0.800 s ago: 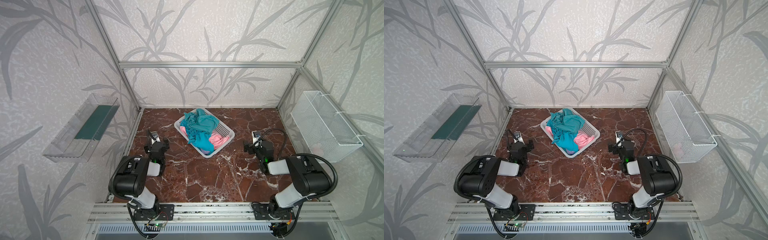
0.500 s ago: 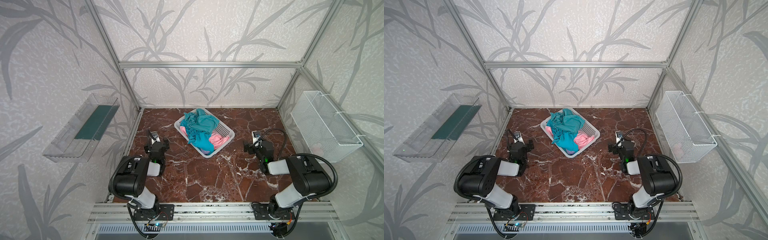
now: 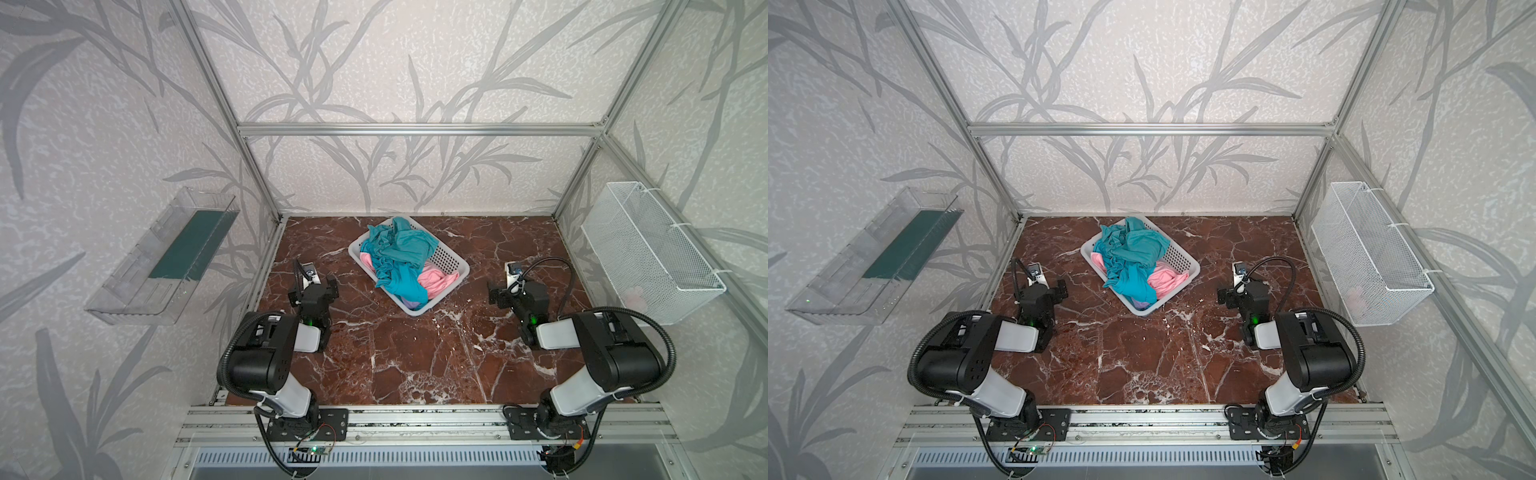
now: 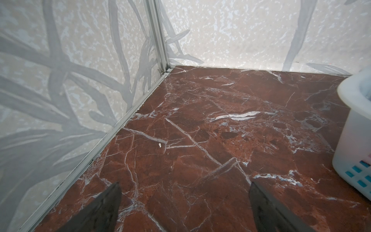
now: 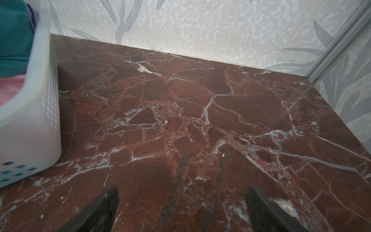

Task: Fold and stack the t-shirts

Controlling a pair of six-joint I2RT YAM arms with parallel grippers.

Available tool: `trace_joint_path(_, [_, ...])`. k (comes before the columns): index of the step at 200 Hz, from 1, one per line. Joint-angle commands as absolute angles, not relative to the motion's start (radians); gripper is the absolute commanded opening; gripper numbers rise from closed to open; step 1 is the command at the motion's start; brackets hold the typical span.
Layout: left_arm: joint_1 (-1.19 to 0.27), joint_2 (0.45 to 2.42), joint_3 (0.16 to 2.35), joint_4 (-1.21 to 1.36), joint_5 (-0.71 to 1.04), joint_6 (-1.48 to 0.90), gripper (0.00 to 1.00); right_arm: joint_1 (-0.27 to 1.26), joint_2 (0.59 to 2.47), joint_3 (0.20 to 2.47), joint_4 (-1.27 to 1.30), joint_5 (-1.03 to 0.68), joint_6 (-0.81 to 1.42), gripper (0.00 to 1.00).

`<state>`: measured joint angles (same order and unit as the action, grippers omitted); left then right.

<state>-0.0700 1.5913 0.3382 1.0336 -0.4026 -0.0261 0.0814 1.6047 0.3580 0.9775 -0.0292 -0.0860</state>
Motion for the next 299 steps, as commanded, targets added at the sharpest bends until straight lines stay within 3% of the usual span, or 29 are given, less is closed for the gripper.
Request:
trace_joint_path(1, [-0.067, 1.592, 0.345, 1.057, -0.417, -0.018, 0.99, 0.068, 1.586, 0.374, 0.984, -0.061, -0.062, 0.99])
trace_joint_path(82, [-0.04, 1.577, 0.357, 1.019, -0.404, -0.048, 0.99, 0.071, 1.562, 0.37, 0.967, 0.034, -0.032, 0.99])
trace_joint_path(106, [-0.06, 1.538, 0.329, 1.026, -0.397, -0.027, 0.99, 0.076, 1.48, 0.436, 0.78, 0.035, -0.043, 0.99])
trace_joint_path(134, [-0.072, 1.556, 0.316, 1.089, -0.417, -0.005, 0.99, 0.132, 1.346, 0.533, 0.486, 0.22, -0.014, 0.99])
trace_joint_path(155, [-0.089, 1.526, 0.307, 1.104, -0.429, 0.028, 0.99, 0.206, 1.248, 0.591, 0.318, 0.227, -0.006, 0.99])
trace_joint_path(164, [-0.167, 1.419, 0.369, 0.921, -0.512, 0.094, 0.99, 0.24, 1.216, 0.612, 0.257, 0.209, -0.005, 0.99])
trace_joint_path(182, [-0.223, 1.231, 0.536, 0.517, -0.356, 0.135, 0.99, 0.315, 1.182, 0.65, 0.164, 0.218, -0.01, 0.99])
trace_joint_path(212, [-0.228, 1.219, 0.74, 0.242, -0.568, -0.029, 0.99, 0.419, 1.211, 0.763, -0.021, 0.309, 0.033, 0.99])
trace_joint_path(237, [-0.229, 1.214, 0.933, -0.207, -0.827, -0.439, 0.99, 0.486, 1.267, 0.857, -0.135, 0.281, 0.069, 1.0])
trace_joint_path(249, [-0.226, 1.2, 1.01, -0.468, -0.917, -0.713, 0.99, 0.503, 1.304, 0.909, -0.181, 0.184, 0.071, 0.89])
trace_joint_path(258, [-0.218, 1.178, 1.023, -0.507, -0.882, -0.733, 0.99, 0.511, 1.339, 0.955, -0.215, 0.102, 0.082, 0.83])
trace_joint_path(286, [-0.215, 1.126, 0.985, -0.441, -0.607, -0.663, 0.66, 0.53, 1.474, 1.101, -0.313, -0.024, 0.123, 0.7])
trace_joint_path(299, [-0.214, 1.142, 0.986, -0.477, -0.48, -0.699, 0.6, 0.531, 1.549, 1.167, -0.357, -0.034, 0.137, 0.69])
